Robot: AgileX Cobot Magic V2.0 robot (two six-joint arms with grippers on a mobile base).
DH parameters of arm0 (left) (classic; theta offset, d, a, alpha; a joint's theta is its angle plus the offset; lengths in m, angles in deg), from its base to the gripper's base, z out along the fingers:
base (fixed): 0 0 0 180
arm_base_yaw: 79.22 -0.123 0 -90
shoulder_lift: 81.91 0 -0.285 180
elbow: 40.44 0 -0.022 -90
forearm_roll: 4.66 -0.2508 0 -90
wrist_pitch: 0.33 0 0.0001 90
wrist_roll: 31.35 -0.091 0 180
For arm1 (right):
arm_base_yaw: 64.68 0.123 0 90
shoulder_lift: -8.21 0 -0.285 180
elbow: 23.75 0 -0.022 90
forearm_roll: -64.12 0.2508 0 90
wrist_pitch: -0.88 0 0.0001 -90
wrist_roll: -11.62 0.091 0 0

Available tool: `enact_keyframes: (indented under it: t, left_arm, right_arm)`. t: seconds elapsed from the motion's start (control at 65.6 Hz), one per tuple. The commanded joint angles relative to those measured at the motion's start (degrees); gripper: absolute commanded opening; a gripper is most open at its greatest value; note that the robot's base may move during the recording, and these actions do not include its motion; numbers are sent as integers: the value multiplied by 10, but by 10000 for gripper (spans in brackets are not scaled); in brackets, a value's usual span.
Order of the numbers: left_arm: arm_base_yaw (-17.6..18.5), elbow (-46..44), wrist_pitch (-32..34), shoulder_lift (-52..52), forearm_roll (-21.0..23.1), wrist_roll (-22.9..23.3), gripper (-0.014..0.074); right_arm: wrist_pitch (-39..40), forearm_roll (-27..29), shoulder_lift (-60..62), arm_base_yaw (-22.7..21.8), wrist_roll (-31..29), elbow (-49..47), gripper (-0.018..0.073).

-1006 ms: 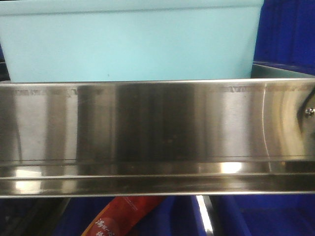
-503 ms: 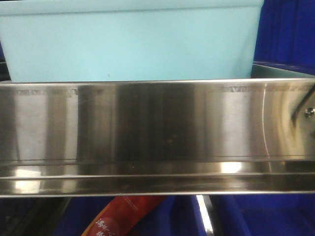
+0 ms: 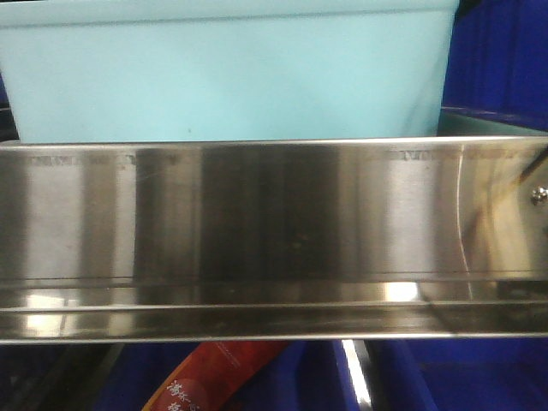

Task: Fetch blue bin and place on conveyor start
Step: 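Close both grippers on opposite side walls of the teal bin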

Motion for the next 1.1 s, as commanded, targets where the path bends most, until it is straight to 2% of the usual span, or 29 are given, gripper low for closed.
enact_keyframes:
  t: [0.0, 0.213, 0.473, 0.655, 0.823, 1.082]
  left_arm:
    - [1, 4, 10, -12, 11, -6, 242]
    - [4, 4, 8, -26, 16, -17, 242]
    - [35, 4, 8, -27, 10, -25, 242]
    - [29, 4, 8, -27, -6, -23, 241]
    - [27, 4, 8, -29, -36, 2, 210]
    - [26, 4, 11, -39, -35, 5, 202]
  right_arm:
    - [-1, -3, -4, -7, -7, -6, 223]
    - [-5, -1, -5, -7, -7, -6, 223]
    - [-13, -1, -5, -7, -7, -18, 223]
    - [-12, -1, -5, -7, -7, -23, 223]
    - [-12, -1, -6, -7, -7, -22, 223]
    - [-13, -1, -6, -7, -7, -22, 223]
